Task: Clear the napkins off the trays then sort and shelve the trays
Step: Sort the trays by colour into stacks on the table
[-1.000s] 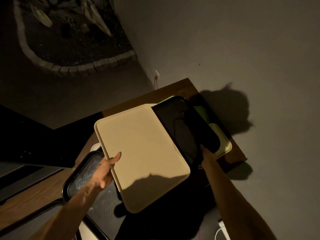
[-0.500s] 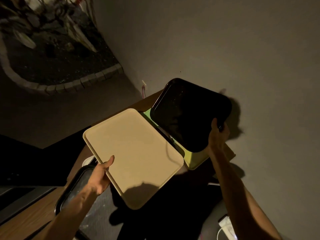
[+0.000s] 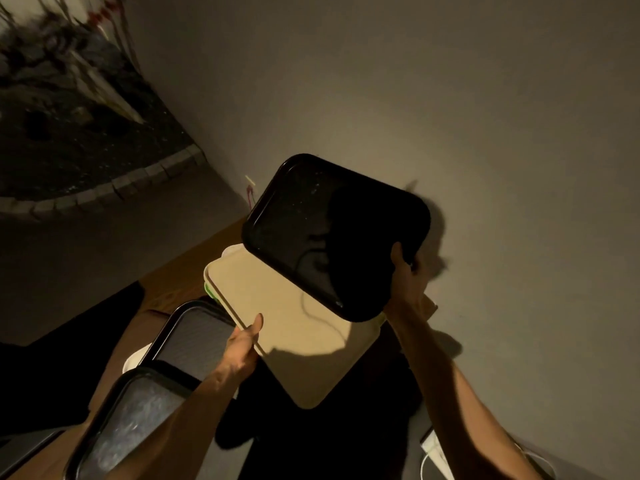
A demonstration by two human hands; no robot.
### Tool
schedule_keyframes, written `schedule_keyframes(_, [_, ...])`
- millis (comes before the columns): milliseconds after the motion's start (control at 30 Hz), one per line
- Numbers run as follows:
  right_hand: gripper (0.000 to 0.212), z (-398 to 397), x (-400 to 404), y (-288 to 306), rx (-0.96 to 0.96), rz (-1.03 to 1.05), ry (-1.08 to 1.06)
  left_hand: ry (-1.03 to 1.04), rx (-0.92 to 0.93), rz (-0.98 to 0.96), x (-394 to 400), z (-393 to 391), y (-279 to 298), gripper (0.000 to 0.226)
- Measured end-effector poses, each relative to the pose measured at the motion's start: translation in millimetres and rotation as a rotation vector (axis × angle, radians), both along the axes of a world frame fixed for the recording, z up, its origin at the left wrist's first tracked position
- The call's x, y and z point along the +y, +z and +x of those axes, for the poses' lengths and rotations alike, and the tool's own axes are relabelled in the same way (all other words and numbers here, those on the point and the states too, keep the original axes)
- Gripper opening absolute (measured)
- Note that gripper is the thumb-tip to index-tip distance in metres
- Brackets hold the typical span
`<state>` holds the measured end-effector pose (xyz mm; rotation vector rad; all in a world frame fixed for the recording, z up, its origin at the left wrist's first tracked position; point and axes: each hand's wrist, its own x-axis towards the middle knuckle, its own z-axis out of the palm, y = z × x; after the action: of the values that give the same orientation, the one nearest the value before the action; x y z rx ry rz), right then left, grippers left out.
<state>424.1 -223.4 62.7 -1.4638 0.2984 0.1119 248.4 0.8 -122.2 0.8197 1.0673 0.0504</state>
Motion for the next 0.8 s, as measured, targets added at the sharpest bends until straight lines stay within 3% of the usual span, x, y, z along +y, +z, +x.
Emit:
schedule_keyframes(67, [0.018, -4.2, 2.2, -10.8, 0.055, 0.022, 0.024, -0.014, 0.025, -0.029, 3.7, -1.6, -40.1, 0.07])
schedule_keyframes(167, [0.04, -12.0, 9.4, -15.7, 0.086, 0.08, 0.055, -0.037, 0.121, -0.025, -8.3, 2.6, -10.9, 0.042])
schedule_keyframes(233, [0.037, -16.3, 15.0, -16.7, 0.106, 0.119, 0.07, -0.077, 0.211, 0.048, -11.6, 0.6, 16.2, 0.033])
schedule_keyframes(333, [0.012, -21.0, 25.7, -17.4, 0.132, 0.156, 0.115, -0.143, 0.239, 0.119, -9.2, -5.6, 41.4, 0.004])
schedule_keyframes(467, [0.002, -29.2, 36.9, -24.5, 0.194, 0.115, 0.197, -0.092, 0.177, 0.101, -4.0, -19.5, 60.3, 0.012])
schedule_keyframes(567, [0.022, -37.8, 44.1, -22.4, 0.202, 0.048, 0.263, 0.051, 0.234, 0.201, 0.1, -28.9, 72.0, 0.016])
schedule_keyframes(633, [0.031, -48.7, 48.1, -18.6, 0.238, 0.102, 0.24, 0.186, 0.075, 0.142, 3.5, -36.5, 87.4, 0.01])
schedule_keyframes(700, [0.047, -64.4, 56.2, -26.3, 0.278, 0.072, 0.28, 0.264, -0.213, -0.154, 9.2, -43.9, 100.1, 0.042])
schedule_keyframes(733, [0.061, -74.0, 61.3, -32.0, 0.297, 0.054, 0.327, 0.255, -0.305, -0.254, 12.1, -46.7, 107.9, 0.051])
schedule_keyframes(800, [0.092, -91.2, 71.4, -55.1, 0.442, 0.127, 0.362, 0.231, -0.406, -0.273, 14.3, -52.1, 111.2, 0.044])
